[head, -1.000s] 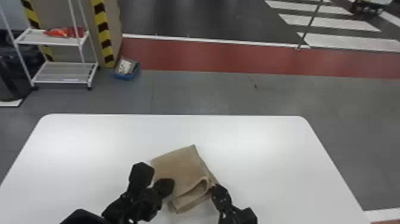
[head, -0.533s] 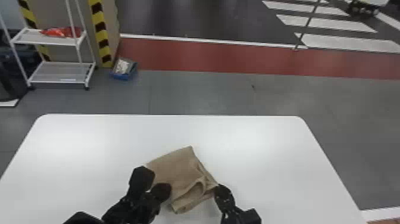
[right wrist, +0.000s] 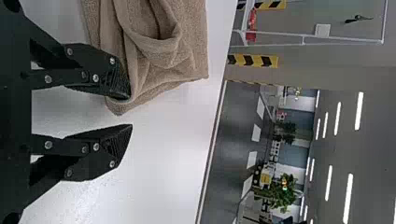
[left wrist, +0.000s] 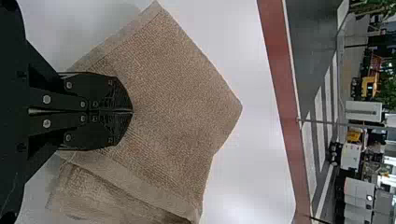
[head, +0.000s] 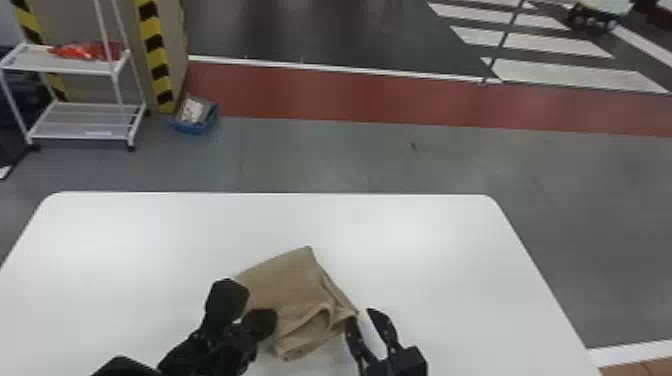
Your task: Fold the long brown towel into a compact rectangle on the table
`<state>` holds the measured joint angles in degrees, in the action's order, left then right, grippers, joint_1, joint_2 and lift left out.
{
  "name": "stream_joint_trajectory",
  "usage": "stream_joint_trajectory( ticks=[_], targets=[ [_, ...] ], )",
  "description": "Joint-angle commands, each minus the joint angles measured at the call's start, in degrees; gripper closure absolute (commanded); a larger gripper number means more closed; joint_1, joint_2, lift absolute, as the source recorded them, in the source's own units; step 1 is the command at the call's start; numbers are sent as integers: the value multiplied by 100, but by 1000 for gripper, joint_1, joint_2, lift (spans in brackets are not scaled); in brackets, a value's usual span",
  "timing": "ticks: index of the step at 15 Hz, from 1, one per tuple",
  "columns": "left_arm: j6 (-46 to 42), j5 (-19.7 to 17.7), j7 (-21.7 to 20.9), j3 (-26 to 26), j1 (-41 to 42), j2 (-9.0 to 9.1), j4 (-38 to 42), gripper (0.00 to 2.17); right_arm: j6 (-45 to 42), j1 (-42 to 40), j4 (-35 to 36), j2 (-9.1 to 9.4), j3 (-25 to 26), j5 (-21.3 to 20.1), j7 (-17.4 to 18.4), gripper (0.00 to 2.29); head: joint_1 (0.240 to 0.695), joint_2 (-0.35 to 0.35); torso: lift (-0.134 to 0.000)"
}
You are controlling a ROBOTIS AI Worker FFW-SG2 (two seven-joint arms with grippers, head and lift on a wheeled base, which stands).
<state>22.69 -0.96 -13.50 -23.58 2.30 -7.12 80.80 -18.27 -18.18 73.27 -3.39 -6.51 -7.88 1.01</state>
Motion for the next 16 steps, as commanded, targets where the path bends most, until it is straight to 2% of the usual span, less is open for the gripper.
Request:
stream_joint_trajectory(
  ticks=[1,4,7,8,9,10,11,12,15,16],
  targets=[
    [-5,-71,-39,81,25,-17,23,1986,-5,-221,486,-21,9,120,-110,60,695,-188,0],
    [-40,-186,-206,248,315,-61,498,1983,347,-643,1576,-83,45,226,-567,60,695,-170,0],
    [-5,-291,-426,521,746,-79,1174,1983,1472,-713,2517,-153,132,-214,-1033,63,695,-156,0],
    [13,-335,-434,609,851,-96,1333,1983,2052,-634,2754,-153,203,-416,-1464,66,695,-153,0],
    [30,-344,-505,679,930,-96,1421,1983,2228,-555,2886,-153,238,-794,-1894,73,695,-150,0],
    [83,-361,-549,837,1036,-105,1517,1983,2298,-423,3053,-144,238,-1418,-2474,76,695,-144,0],
    [83,-361,-575,934,1088,-105,1623,1983,2263,-273,3176,-153,264,-1743,-3160,87,695,-135,0],
    [83,-388,-601,1083,1203,-105,1667,1983,2280,-124,3325,-153,291,-2068,-3828,107,695,-98,0],
    [83,-520,-619,1400,1361,-114,1851,1983,2228,263,3519,-153,176,-3360,-5173,181,695,-37,0],
    [83,-564,-619,1549,1414,-114,1930,1983,2175,351,3571,-153,141,-3641,-5480,208,695,-11,0]
  ],
)
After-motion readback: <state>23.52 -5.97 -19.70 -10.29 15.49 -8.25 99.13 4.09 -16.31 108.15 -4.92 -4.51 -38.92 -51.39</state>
